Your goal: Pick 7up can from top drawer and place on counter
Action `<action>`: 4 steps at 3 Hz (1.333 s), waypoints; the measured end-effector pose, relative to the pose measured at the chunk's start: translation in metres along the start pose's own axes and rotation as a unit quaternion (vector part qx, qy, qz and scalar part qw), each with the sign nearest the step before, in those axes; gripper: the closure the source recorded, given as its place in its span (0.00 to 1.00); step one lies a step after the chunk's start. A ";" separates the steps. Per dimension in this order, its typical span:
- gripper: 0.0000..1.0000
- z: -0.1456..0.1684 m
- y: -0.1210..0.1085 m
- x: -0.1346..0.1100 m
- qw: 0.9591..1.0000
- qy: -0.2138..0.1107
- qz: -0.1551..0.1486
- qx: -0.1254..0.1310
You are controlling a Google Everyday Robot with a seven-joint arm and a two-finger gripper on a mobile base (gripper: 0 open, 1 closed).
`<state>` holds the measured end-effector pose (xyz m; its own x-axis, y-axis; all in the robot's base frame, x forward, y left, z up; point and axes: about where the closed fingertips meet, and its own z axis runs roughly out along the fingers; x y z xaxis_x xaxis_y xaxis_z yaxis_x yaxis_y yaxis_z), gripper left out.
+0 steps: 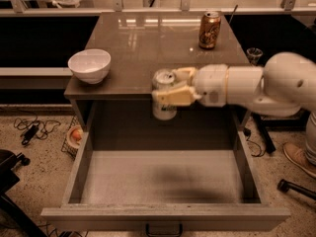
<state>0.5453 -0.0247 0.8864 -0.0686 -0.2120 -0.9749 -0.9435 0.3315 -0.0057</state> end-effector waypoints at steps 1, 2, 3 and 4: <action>1.00 -0.008 -0.032 -0.068 0.999 -0.001 0.000 0.038; 1.00 0.021 -0.083 -0.125 0.996 -0.017 -0.018 0.081; 1.00 0.071 -0.114 -0.151 0.995 -0.032 -0.038 0.091; 1.00 0.071 -0.114 -0.151 0.995 -0.032 -0.038 0.091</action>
Offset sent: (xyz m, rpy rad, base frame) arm 0.1415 0.0293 0.1596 0.0251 -0.1165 -0.2281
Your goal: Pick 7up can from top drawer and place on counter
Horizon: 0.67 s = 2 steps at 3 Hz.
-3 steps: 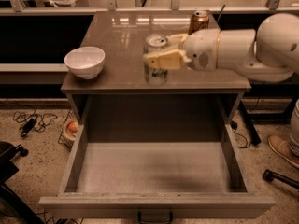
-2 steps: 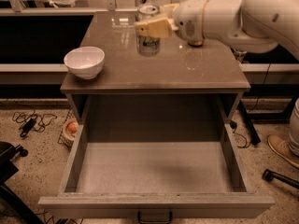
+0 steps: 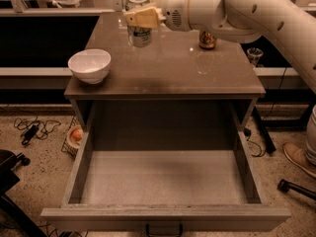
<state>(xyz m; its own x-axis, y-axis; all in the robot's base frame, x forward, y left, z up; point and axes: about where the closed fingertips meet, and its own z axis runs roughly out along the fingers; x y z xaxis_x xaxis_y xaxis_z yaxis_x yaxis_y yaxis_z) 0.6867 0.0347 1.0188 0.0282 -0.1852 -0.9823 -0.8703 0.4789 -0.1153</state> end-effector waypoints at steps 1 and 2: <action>1.00 0.004 -0.033 0.011 0.997 0.003 0.041 0.064; 1.00 0.005 -0.085 0.021 0.988 0.008 0.080 0.132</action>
Offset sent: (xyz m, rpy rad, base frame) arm 0.1342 -0.0910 -0.0209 0.1109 0.1570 -0.4950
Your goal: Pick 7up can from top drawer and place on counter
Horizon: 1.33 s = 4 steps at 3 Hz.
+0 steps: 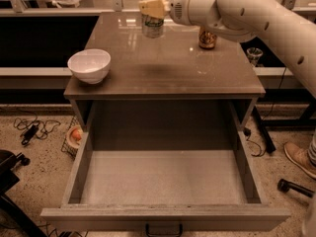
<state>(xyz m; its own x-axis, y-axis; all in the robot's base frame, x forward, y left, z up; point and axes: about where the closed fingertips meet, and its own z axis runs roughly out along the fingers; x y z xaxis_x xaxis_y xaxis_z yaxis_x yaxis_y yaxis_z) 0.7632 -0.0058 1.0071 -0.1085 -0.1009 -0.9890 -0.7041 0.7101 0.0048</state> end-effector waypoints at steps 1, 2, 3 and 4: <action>1.00 0.018 -0.041 0.013 0.998 0.022 0.026 0.048; 1.00 0.027 -0.069 0.038 0.996 0.036 0.033 0.080; 1.00 0.046 -0.069 0.059 0.996 0.032 0.027 0.081; 1.00 0.063 -0.067 0.070 0.997 0.012 0.022 0.078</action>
Offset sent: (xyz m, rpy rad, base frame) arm 0.0843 -0.0292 -0.0710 -0.0438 0.0692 -0.1980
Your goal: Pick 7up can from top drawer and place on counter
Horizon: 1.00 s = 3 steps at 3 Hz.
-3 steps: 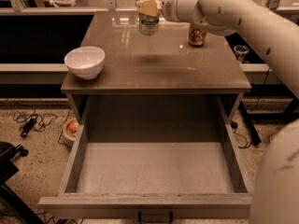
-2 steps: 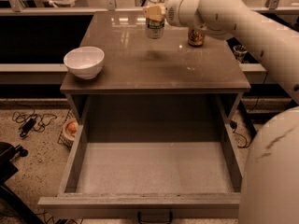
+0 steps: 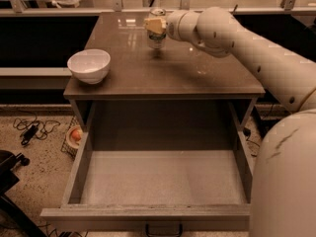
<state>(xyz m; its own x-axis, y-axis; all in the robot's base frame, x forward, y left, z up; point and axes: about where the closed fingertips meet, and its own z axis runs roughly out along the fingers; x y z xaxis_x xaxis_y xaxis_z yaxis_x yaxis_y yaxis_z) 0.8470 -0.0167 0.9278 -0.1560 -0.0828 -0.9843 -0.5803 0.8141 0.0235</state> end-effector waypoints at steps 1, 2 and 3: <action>1.00 0.017 0.017 0.012 1.000 0.001 -0.011 -0.013; 0.87 0.030 0.047 0.025 0.999 0.031 -0.024 -0.035; 0.56 0.030 0.038 0.031 0.999 0.040 -0.026 -0.026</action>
Offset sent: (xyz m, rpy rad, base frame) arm -0.0089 0.0326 -0.0688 -0.2264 0.1439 0.0523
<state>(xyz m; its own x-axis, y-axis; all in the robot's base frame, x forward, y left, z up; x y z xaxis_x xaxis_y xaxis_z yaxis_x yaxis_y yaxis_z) 0.8440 0.0283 0.8929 -0.1864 -0.1721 -0.9673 -0.6300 0.7764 -0.0167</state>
